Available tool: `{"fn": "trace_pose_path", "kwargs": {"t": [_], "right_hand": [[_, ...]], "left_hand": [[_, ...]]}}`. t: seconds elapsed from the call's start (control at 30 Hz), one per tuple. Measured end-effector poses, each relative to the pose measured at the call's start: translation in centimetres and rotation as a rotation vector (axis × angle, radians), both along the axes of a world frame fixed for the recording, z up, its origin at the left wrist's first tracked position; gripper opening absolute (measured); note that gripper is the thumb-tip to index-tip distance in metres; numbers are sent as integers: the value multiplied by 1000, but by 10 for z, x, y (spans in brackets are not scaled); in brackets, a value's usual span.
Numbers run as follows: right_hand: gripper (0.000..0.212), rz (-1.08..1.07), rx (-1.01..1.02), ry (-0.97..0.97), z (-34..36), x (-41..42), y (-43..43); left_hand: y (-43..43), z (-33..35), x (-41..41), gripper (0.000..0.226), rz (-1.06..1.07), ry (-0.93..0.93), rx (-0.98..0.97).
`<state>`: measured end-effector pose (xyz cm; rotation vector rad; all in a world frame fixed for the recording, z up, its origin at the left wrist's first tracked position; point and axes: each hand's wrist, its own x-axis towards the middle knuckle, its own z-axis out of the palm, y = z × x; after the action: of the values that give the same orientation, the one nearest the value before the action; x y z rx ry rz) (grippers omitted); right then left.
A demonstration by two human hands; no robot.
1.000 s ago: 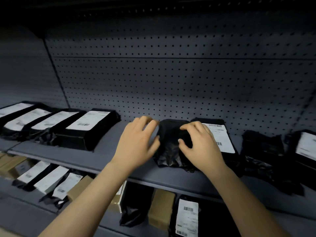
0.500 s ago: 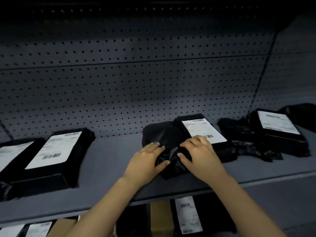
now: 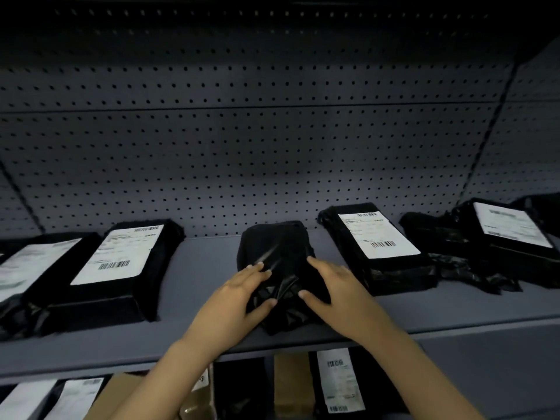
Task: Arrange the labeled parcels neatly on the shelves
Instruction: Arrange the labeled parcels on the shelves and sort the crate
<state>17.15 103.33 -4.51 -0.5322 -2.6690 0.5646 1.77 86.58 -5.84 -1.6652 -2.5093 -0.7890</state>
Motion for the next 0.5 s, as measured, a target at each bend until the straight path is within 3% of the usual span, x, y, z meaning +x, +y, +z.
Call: {"fn": "trace_pose_path", "kwargs": {"t": [0.1,0.27,0.5], "right_hand": [[76,-72,-183,-87,-4,-9,1],[24,-87,-311,-42,-9,-16,6],[33,-60,-469,246,2,-14,10]], "left_hand": [[-2,-1,7,59,22,-41,-20],[1,-1,10,58,52,-99,-11],[9,-1,9,63,50,-211,37]]}}
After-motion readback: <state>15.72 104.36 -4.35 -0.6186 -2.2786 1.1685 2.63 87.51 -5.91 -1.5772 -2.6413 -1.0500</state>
